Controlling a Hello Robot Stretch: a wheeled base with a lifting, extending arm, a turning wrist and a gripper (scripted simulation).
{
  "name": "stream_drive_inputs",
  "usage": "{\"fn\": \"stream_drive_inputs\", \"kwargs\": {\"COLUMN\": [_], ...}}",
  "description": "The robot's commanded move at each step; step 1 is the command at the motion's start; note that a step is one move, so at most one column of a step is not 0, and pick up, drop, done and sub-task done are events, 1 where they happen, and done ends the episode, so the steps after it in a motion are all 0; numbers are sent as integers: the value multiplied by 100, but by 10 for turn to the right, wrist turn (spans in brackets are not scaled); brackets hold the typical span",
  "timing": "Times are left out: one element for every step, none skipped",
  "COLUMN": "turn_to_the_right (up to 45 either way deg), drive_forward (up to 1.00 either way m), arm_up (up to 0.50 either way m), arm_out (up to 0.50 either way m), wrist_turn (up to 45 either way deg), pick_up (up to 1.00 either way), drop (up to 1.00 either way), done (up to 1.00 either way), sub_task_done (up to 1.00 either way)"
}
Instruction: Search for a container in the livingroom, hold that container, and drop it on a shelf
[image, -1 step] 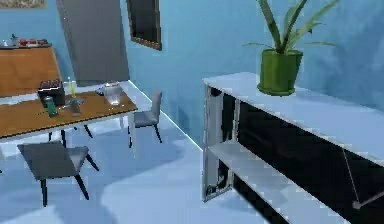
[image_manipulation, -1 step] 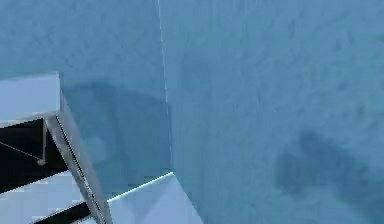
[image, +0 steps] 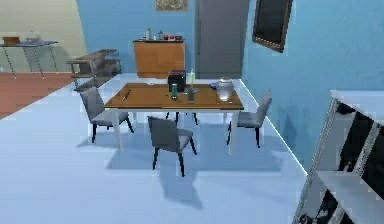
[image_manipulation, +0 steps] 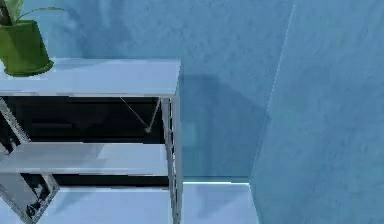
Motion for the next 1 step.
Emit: {"fn": "stream_drive_inputs", "kwargs": {"turn_to_the_right": [0], "drive_forward": [5], "arm_up": [0], "arm_out": [0], "wrist_turn": [0], "pick_up": [0], "drop": [0], "done": [0], "sub_task_done": [0]}}
